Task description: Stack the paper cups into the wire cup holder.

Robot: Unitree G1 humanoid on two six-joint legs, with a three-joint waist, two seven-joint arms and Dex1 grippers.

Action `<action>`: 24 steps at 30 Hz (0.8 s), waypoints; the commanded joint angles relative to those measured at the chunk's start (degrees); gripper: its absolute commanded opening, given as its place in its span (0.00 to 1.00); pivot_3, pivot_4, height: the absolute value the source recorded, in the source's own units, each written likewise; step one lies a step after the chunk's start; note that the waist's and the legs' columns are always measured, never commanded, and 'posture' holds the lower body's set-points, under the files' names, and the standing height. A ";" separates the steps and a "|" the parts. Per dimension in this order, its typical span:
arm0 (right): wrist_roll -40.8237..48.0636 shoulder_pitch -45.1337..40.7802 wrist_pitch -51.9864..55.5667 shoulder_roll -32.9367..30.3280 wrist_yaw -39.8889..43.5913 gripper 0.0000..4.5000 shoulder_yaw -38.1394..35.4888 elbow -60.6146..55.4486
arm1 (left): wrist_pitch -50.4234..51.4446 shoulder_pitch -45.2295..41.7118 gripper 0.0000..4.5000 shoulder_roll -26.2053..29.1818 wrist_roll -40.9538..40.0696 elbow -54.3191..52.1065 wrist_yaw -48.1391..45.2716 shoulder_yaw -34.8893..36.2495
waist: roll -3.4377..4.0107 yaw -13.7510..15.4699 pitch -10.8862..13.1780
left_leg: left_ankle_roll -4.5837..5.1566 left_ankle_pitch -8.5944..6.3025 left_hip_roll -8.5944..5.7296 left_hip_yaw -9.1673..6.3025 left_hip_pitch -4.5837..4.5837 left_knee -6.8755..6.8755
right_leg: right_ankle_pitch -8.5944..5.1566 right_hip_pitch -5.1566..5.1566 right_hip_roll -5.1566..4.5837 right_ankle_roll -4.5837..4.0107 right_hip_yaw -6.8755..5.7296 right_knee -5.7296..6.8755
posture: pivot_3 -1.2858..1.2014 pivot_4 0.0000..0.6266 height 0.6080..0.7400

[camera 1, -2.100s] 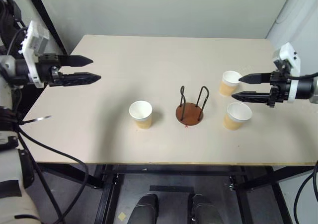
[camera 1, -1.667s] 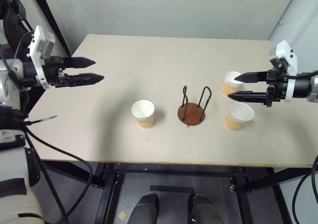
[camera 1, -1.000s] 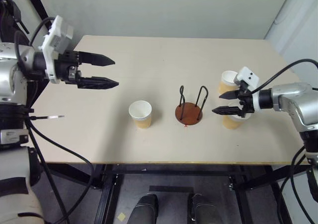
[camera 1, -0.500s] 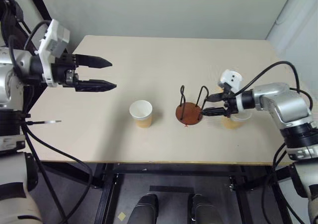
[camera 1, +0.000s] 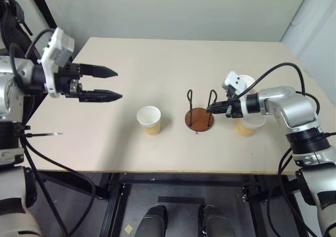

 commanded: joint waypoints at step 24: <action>-0.86 4.04 -4.07 -0.68 5.03 0.01 4.60 -7.77 | 3.56 6.16 1.00 7.99 -5.26 -8.30 0.70 4.40 | -0.01 -0.11 -0.01 | -0.15 -0.02 0.06 -0.03 0.03 -0.01 | -0.02 -0.05 0.06 -0.34 0.00 0.08 | 0.52 0.24 1.00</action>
